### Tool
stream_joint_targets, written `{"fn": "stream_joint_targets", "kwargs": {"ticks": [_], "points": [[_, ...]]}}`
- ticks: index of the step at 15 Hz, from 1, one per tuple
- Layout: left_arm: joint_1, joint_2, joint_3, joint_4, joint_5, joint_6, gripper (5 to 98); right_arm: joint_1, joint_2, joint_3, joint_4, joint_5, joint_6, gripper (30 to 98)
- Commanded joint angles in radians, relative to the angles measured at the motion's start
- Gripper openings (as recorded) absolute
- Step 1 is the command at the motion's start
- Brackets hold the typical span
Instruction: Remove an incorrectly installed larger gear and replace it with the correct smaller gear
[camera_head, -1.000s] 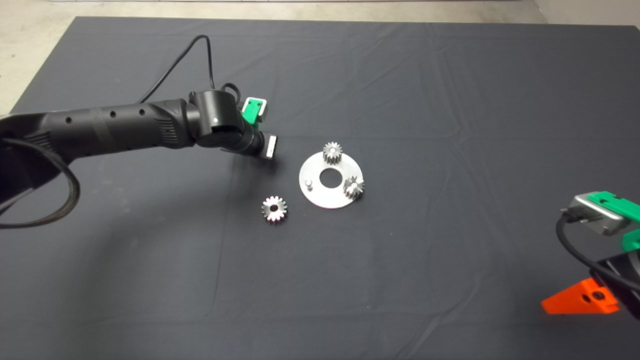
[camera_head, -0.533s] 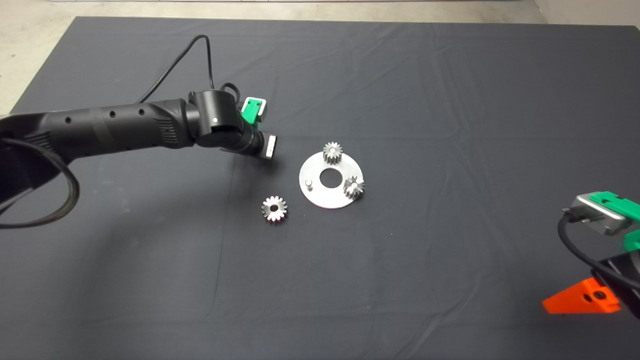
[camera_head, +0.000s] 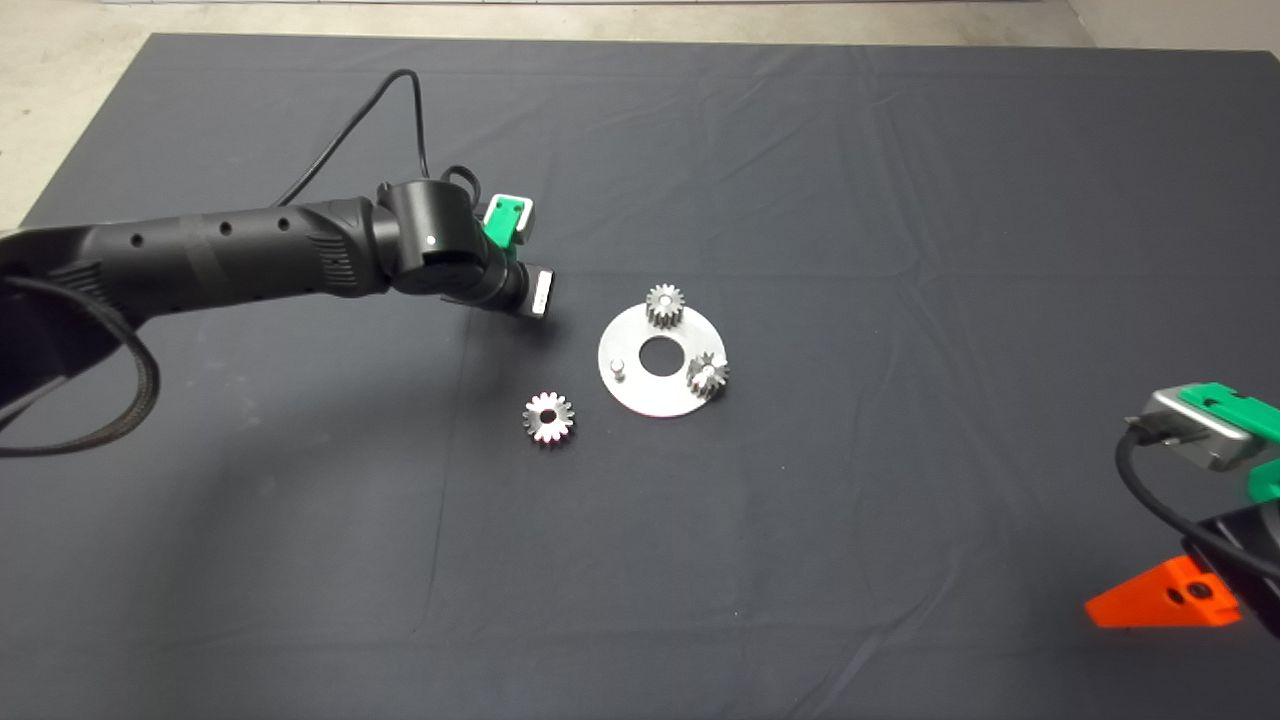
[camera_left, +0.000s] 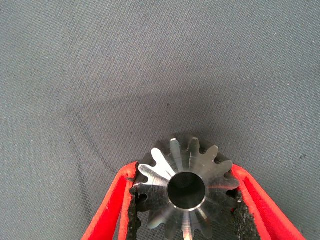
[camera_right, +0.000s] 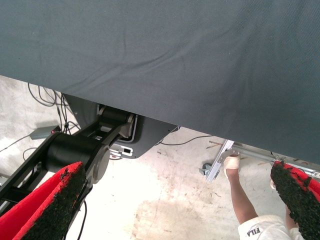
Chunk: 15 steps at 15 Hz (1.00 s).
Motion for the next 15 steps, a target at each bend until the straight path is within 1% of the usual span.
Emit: {"fn": "stream_joint_targets", "kwargs": {"ticks": [1, 2, 3, 5, 7, 8, 9, 11, 12, 13, 15], "points": [[-0.044, -0.012, 0.048, -0.057, 0.022, 0.009, 37.3, 0.012, -0.002, 0.002, 0.035, 0.003, 0.006, 97.7], [-0.048, -0.01, 0.071, -0.062, 0.026, 0.008, 35.4, 0.012, 0.002, 0.002, 0.035, 0.003, 0.006, 97.7], [-0.052, -0.017, 0.098, -0.063, 0.027, 0.007, 35.4, 0.012, 0.003, 0.002, 0.035, 0.003, 0.006, 97.7], [-0.1, -0.049, 0.197, -0.087, 0.026, -0.011, 35.4, 0.012, 0.002, 0.002, 0.035, 0.003, 0.006, 97.7], [-0.154, -0.068, 0.27, -0.141, 0.027, -0.064, 35.4, 0.012, 0.002, 0.002, 0.035, 0.003, 0.006, 97.7], [-0.174, -0.079, 0.306, -0.154, 0.027, -0.076, 35.4, 0.012, 0.002, 0.002, 0.035, 0.003, 0.006, 97.7], [-0.186, -0.088, 0.342, -0.171, 0.027, -0.085, 35.4, 0.012, 0.002, 0.002, 0.035, 0.003, 0.006, 97.7], [-0.19, -0.107, 0.448, -0.18, 0.027, -0.113, 35.4, 0.012, -0.002, 0.002, 0.035, 0.003, 0.006, 97.7], [-0.189, -0.107, 0.494, -0.178, 0.033, -0.133, 35.4, 0.012, 0.002, 0.002, 0.035, 0.003, 0.006, 97.7], [-0.187, -0.109, 0.514, -0.175, 0.038, -0.147, 35.3, 0.012, 0.003, 0.002, 0.035, 0.003, 0.006, 97.7], [-0.184, -0.105, 0.514, -0.172, 0.042, -0.165, 35.3, 0.012, 0.003, 0.002, 0.035, 0.003, 0.006, 97.7]]}}
